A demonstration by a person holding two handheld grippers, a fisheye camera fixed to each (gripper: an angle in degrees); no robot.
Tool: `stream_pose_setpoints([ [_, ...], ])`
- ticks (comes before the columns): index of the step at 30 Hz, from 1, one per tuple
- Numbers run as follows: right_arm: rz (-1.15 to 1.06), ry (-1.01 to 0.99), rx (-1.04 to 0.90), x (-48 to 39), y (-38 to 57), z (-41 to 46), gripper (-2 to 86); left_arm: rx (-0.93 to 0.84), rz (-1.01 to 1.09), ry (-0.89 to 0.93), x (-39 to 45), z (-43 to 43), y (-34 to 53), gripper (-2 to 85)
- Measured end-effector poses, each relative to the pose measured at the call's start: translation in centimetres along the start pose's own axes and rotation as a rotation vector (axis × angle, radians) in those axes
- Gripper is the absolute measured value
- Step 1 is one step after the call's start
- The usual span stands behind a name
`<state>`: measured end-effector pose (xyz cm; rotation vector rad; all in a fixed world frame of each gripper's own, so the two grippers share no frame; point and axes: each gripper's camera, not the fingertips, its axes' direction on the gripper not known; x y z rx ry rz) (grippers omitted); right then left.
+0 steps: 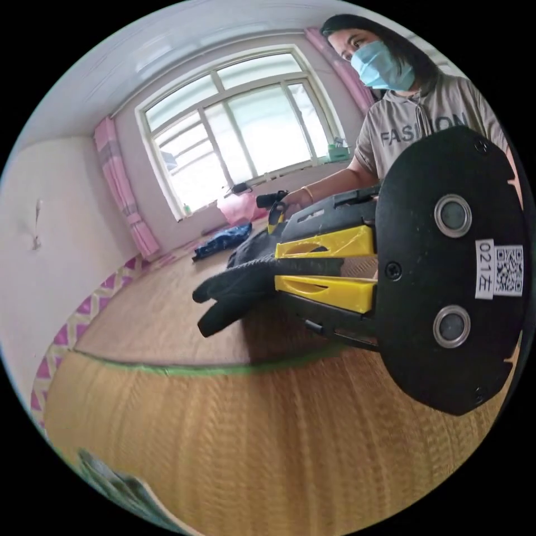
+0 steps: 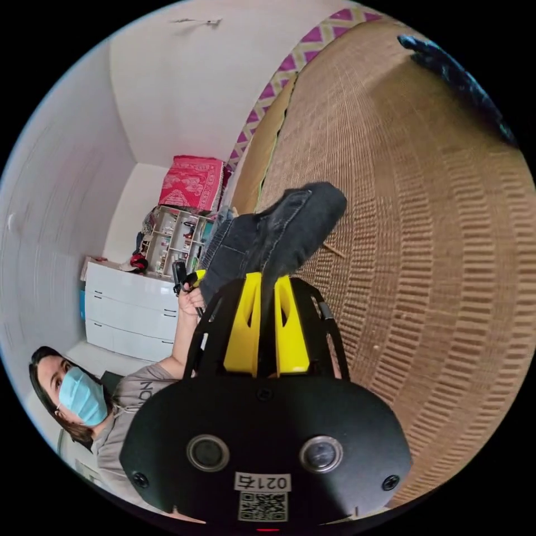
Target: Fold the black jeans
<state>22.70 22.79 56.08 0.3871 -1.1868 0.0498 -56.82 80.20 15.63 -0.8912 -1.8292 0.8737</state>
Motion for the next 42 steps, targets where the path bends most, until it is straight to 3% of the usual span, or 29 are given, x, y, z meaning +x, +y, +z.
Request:
stream_pose_setpoints([
  [5, -0.006, 0.125, 0.170, 0.9, -4.5, -16.7, 2.8, -0.072, 0.114, 0.033, 8.2, 12.4, -12.2, 4.6],
  [10, -0.048, 0.387, 0.327, -2.3, -15.2, -32.8, 4.5, -0.020, 0.131, 0.079, 14.6, 25.5, -23.6, 5.0],
  [14, 0.025, 0.718, 0.438, -3.4, -20.7, -37.4, 7.9, 0.051, 0.012, 0.078, 14.3, 34.2, -26.3, 7.5],
  [15, 0.067, 0.851, 0.473, -3.6, -21.3, -37.4, 8.6, 0.033, -0.034, 0.104, 12.6, 35.7, -25.2, 7.8],
  [17, 0.039, 0.927, 0.478, -4.3, -21.7, -36.1, 8.5, -0.009, -0.057, 0.212, 10.0, 36.7, -22.4, 7.4],
  [22, -0.160, 0.831, 0.301, -6.7, -20.4, -24.7, 4.0, -0.152, 0.013, 0.222, 5.0, 31.7, -12.7, 3.9],
  [26, -0.289, 0.724, 0.161, -11.7, -19.1, -14.0, 0.0, -0.173, 0.029, 0.222, 2.2, 21.4, -3.6, -0.5],
  [31, -0.500, 0.581, -0.003, -25.0, -20.2, 2.6, -0.7, -0.176, 0.051, 0.186, 0.4, 7.8, 6.8, -0.9],
  [38, -0.757, 0.534, -0.266, -45.4, -26.8, 25.3, -0.8, -0.012, -0.095, 0.166, -4.6, -13.1, 20.3, -1.0],
  [42, -0.938, 0.563, -0.325, -59.8, -30.1, 39.5, -0.7, 0.156, 0.028, 0.069, -4.4, -24.5, 25.7, -1.0],
])
